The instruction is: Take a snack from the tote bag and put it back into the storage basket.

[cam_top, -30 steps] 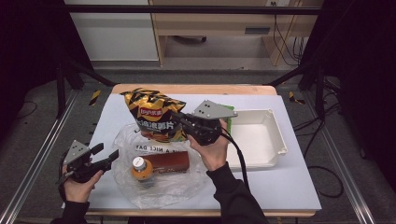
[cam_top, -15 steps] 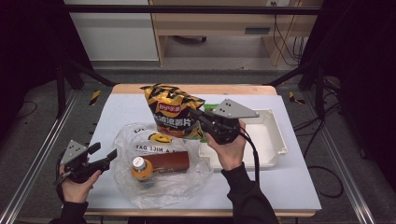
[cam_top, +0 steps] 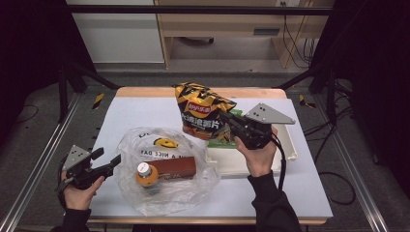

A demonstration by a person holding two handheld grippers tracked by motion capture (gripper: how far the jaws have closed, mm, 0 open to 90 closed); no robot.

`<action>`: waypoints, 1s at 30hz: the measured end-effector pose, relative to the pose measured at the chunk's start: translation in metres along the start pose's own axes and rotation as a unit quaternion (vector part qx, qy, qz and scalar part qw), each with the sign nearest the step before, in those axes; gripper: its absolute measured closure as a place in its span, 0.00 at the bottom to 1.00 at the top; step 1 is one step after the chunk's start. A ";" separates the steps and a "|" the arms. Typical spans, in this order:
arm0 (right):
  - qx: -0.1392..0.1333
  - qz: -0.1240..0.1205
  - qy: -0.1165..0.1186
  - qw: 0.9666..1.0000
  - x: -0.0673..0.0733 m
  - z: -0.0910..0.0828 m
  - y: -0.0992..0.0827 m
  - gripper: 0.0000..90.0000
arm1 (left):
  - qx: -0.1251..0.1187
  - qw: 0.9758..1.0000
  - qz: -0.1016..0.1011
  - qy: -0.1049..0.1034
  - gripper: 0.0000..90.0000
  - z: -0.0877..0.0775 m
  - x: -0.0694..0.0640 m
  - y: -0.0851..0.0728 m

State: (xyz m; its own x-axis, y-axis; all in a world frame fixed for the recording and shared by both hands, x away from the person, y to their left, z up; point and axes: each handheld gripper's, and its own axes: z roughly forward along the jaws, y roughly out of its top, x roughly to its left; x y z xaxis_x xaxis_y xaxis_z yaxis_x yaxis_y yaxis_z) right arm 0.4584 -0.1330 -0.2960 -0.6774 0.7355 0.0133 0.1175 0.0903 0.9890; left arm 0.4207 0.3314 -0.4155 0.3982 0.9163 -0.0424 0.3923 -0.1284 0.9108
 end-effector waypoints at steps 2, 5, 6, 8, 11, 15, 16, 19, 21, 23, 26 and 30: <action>0.000 0.003 -0.005 1.000 -0.003 -0.004 -0.001 1.00 | 0.000 1.000 0.000 0.000 0.30 0.000 0.000 0.000; 0.003 0.002 -0.014 1.000 -0.008 -0.010 -0.002 1.00 | 0.001 1.000 0.001 0.000 0.30 0.000 0.000 0.000; 0.002 0.002 -0.017 1.000 -0.010 -0.012 -0.003 1.00 | 0.001 1.000 0.001 0.000 0.30 0.000 0.000 0.000; 0.001 0.004 -0.023 1.000 -0.015 -0.016 -0.004 1.00 | 0.000 1.000 0.001 0.000 0.30 0.000 0.000 0.000; 0.000 0.006 -0.033 0.999 -0.021 -0.024 -0.006 1.00 | -0.001 1.000 0.000 0.000 0.30 0.000 0.000 0.000; 0.004 0.010 -0.046 0.999 -0.031 -0.033 -0.013 1.00 | -0.001 1.000 0.000 0.000 0.30 0.000 0.000 0.000; 0.004 0.013 -0.049 0.999 -0.033 -0.035 -0.014 1.00 | 0.000 1.000 0.000 0.000 0.30 0.000 0.000 0.000; 0.004 0.019 -0.057 0.998 -0.039 -0.041 -0.018 1.00 | 0.001 1.000 0.000 0.001 0.30 0.000 0.000 0.000; 0.002 0.021 -0.063 0.998 -0.042 -0.045 -0.020 1.00 | 0.001 1.000 0.001 0.000 0.30 0.000 0.000 0.000; 0.003 0.023 -0.068 0.997 -0.045 -0.048 -0.021 1.00 | 0.002 1.000 0.001 0.000 0.30 0.001 0.000 0.000; 0.003 0.025 -0.074 0.997 -0.050 -0.053 -0.023 1.00 | 0.002 1.000 0.001 0.000 0.30 0.000 0.000 0.000; 0.006 0.028 -0.085 0.996 -0.056 -0.057 -0.026 1.00 | 0.001 1.000 0.001 0.000 0.30 0.000 0.000 0.000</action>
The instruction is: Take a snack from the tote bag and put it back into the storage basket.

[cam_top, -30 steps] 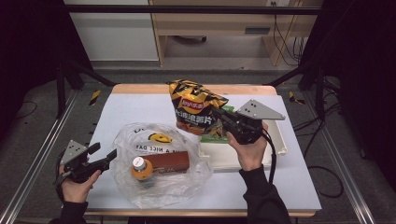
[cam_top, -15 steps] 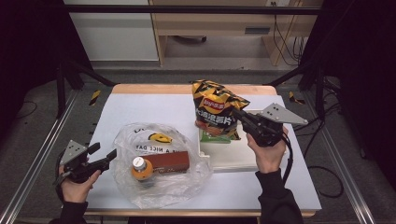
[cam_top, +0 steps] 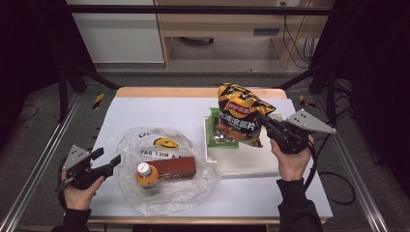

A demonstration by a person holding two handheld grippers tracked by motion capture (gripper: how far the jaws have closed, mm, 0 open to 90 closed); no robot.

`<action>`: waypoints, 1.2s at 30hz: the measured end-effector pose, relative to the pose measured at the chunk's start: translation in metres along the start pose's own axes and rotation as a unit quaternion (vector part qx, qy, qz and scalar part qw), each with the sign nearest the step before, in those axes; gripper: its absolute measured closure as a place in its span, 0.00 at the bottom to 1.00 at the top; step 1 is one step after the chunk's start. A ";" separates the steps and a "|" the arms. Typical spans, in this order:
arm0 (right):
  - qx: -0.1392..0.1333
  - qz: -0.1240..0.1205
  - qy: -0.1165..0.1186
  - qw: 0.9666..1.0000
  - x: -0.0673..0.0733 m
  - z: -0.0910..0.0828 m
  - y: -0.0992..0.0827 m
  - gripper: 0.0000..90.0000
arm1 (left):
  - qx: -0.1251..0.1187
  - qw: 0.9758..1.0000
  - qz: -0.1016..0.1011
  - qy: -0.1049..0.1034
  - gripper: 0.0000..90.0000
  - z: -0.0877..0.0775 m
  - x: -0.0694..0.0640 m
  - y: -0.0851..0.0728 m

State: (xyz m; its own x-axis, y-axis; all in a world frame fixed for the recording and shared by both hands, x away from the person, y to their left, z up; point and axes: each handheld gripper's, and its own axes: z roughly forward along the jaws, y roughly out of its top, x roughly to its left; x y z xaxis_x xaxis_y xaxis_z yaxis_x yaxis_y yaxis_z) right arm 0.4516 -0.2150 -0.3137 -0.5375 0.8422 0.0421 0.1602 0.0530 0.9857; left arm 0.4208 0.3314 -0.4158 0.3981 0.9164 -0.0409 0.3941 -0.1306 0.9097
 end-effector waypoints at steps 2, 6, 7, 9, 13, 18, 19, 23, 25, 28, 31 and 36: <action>0.001 0.002 -0.005 1.000 -0.004 -0.002 -0.002 1.00 | 0.001 1.000 0.000 0.001 0.30 0.000 0.000 0.000; 0.008 0.008 -0.017 1.000 -0.012 -0.004 -0.008 1.00 | 0.002 1.000 0.000 0.000 0.30 0.001 0.000 0.000; 0.009 0.008 -0.019 1.000 -0.014 -0.004 -0.009 1.00 | 0.002 1.000 0.000 0.000 0.30 0.001 0.000 0.000; 0.011 0.011 -0.023 1.000 -0.017 -0.006 -0.012 1.00 | 0.002 1.000 0.000 0.001 0.30 0.001 0.000 -0.001; 0.015 0.014 -0.031 0.999 -0.024 -0.010 -0.017 1.00 | 0.002 1.000 0.000 0.001 0.30 0.001 0.000 -0.001; 0.018 0.021 -0.042 0.999 -0.032 -0.014 -0.024 1.00 | 0.002 1.000 0.001 0.001 0.30 0.001 0.000 -0.001; 0.019 0.021 -0.044 0.999 -0.033 -0.015 -0.025 1.00 | 0.003 1.000 0.001 0.001 0.30 0.001 0.000 -0.001; 0.022 0.025 -0.048 0.998 -0.038 -0.018 -0.031 1.00 | 0.002 1.000 0.000 0.000 0.30 0.001 0.000 -0.001; 0.024 0.028 -0.050 0.998 -0.041 -0.018 -0.034 1.00 | 0.003 1.000 0.001 0.000 0.30 0.001 0.000 -0.001; 0.028 0.030 -0.054 0.998 -0.045 -0.019 -0.039 1.00 | 0.004 1.000 0.001 0.000 0.30 0.002 -0.001 -0.001; 0.027 0.034 -0.056 0.997 -0.048 -0.018 -0.044 1.00 | 0.007 1.000 0.001 -0.001 0.30 0.003 -0.001 -0.002; 0.029 0.037 -0.059 0.997 -0.053 -0.014 -0.051 1.00 | 0.013 1.000 0.002 -0.001 0.30 0.007 -0.002 -0.004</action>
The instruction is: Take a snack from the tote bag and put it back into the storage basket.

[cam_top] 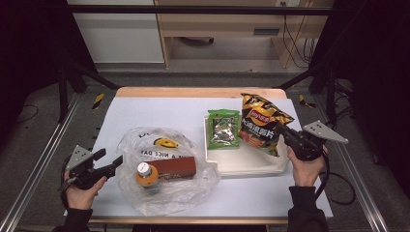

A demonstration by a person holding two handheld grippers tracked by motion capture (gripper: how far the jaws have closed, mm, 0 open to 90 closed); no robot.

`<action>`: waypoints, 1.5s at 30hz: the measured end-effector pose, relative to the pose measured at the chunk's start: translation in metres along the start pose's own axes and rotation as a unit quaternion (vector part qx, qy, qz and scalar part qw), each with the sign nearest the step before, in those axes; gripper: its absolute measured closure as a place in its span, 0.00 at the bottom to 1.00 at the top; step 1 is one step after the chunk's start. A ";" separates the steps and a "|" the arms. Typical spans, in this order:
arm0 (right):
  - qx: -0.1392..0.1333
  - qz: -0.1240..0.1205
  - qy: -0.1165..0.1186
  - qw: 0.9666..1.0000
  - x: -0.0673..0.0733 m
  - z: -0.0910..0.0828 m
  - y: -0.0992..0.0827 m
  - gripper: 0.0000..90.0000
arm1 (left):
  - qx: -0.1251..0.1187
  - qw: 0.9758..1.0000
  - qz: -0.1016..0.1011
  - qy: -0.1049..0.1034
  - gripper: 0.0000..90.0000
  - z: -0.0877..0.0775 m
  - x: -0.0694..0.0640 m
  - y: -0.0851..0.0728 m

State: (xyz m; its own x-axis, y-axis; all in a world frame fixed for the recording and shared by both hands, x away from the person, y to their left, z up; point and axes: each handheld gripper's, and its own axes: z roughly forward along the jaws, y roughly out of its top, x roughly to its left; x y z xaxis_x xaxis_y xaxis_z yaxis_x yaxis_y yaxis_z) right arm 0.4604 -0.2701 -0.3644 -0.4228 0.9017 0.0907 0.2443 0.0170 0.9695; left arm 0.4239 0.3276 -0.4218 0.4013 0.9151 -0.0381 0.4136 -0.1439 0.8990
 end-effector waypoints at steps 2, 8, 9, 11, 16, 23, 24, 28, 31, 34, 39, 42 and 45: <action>0.001 0.006 0.001 1.000 -0.003 0.002 -0.002 1.00 | 0.004 1.000 0.001 0.000 0.30 0.002 -0.001 -0.001; 0.018 0.009 0.000 1.000 -0.011 0.010 -0.004 1.00 | 0.010 1.000 0.005 -0.003 0.30 0.005 -0.003 -0.002; 0.019 0.010 0.002 1.000 -0.012 0.012 -0.004 1.00 | 0.010 1.000 0.005 -0.003 0.30 0.005 -0.003 -0.002; 0.024 0.010 0.004 1.000 -0.015 0.016 -0.004 1.00 | 0.008 1.000 0.004 -0.003 0.30 0.005 -0.003 -0.002; 0.035 0.014 0.006 0.999 -0.020 0.028 -0.008 1.00 | 0.011 1.000 0.002 -0.002 0.30 0.006 -0.001 -0.003; 0.044 0.007 -0.008 0.999 -0.020 0.042 -0.007 0.97 | 0.014 1.000 0.002 0.001 0.30 0.007 -0.001 -0.004; 0.045 0.005 -0.018 0.999 -0.020 0.044 -0.006 0.96 | 0.015 1.000 0.003 0.001 0.30 0.007 -0.001 -0.004; 0.051 -0.011 -0.069 0.996 -0.022 0.051 -0.007 0.88 | 0.016 1.000 0.003 0.001 0.30 0.008 -0.002 -0.004; 0.055 -0.017 -0.098 0.994 -0.023 0.057 -0.006 0.81 | 0.017 1.000 0.003 0.001 0.30 0.009 -0.002 -0.005; 0.067 -0.021 -0.121 0.990 -0.025 0.066 -0.007 0.62 | 0.017 1.000 0.002 0.001 0.30 0.009 -0.001 -0.005; 0.056 -0.021 -0.143 0.988 -0.023 0.066 -0.004 0.43 | 0.016 1.000 0.000 0.004 0.30 0.008 0.001 -0.005; 0.043 -0.011 -0.146 0.988 -0.022 0.056 -0.002 0.37 | 0.016 1.000 -0.001 0.004 0.30 0.008 0.001 -0.005; 0.039 -0.008 -0.140 0.989 -0.016 0.045 -0.003 0.35 | 0.016 1.000 -0.001 0.004 0.30 0.007 0.001 -0.005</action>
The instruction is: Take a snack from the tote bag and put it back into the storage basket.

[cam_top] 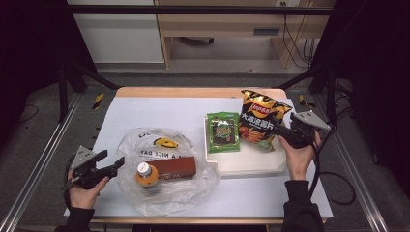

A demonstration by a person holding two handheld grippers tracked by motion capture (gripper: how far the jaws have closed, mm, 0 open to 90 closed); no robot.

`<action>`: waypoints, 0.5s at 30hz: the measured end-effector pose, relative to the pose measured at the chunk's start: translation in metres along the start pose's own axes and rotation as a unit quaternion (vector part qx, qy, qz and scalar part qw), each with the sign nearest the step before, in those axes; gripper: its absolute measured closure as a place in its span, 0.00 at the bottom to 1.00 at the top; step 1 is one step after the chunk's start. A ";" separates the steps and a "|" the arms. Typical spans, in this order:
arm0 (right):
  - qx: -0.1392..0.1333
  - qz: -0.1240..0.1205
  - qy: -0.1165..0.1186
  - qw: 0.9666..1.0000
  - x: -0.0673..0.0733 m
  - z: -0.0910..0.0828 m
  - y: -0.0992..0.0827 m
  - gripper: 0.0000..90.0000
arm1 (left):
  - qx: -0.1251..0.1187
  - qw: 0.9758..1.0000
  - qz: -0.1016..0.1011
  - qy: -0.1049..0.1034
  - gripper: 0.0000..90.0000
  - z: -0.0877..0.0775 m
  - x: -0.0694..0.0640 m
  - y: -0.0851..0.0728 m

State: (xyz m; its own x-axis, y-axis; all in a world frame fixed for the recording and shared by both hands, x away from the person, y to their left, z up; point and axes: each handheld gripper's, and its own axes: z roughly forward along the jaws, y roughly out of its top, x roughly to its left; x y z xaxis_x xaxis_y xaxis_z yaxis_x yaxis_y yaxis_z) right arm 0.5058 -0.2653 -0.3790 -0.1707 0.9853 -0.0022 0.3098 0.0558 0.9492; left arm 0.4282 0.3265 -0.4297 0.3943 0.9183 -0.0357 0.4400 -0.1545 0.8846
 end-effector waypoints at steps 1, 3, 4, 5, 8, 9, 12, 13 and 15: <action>0.006 0.001 0.005 1.000 0.002 -0.004 -0.001 0.34 | 0.000 1.000 0.000 0.000 0.30 0.000 0.000 0.000; -0.004 0.001 0.018 1.000 0.008 -0.012 -0.005 0.40 | -0.001 1.000 0.000 0.001 0.30 0.000 -0.001 0.000; 0.001 0.000 0.026 1.000 0.011 -0.015 -0.006 0.43 | -0.003 1.000 0.000 0.001 0.30 0.000 -0.001 0.000; 0.005 0.000 0.036 0.999 0.015 -0.017 -0.010 0.47 | -0.003 1.000 0.000 0.001 0.30 0.000 -0.001 0.000; 0.025 -0.002 0.065 0.998 0.026 -0.015 -0.017 0.58 | -0.004 1.000 0.000 0.003 0.31 -0.001 -0.001 0.000; 0.034 -0.001 0.070 0.997 0.029 -0.014 -0.019 0.66 | -0.004 1.000 0.000 0.003 0.31 -0.001 -0.001 0.000; 0.054 0.002 0.077 0.996 0.037 -0.006 -0.026 0.80 | -0.005 1.000 0.000 0.003 0.31 -0.002 -0.001 0.000; 0.059 -0.004 0.075 0.995 0.040 -0.003 -0.028 0.84 | -0.005 1.000 0.000 0.003 0.31 -0.001 0.000 0.000; 0.065 -0.012 0.071 0.995 0.047 0.003 -0.032 0.88 | -0.005 1.000 -0.001 0.003 0.31 -0.001 0.000 -0.001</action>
State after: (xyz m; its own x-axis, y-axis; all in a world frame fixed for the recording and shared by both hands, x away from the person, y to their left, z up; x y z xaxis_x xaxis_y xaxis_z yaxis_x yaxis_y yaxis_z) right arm 0.4911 -0.2207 -0.4109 -0.3081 0.9509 0.0284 0.4199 0.1092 0.9010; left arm 0.4270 0.3269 -0.4296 0.3886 0.9208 -0.0339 0.4318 -0.1495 0.8895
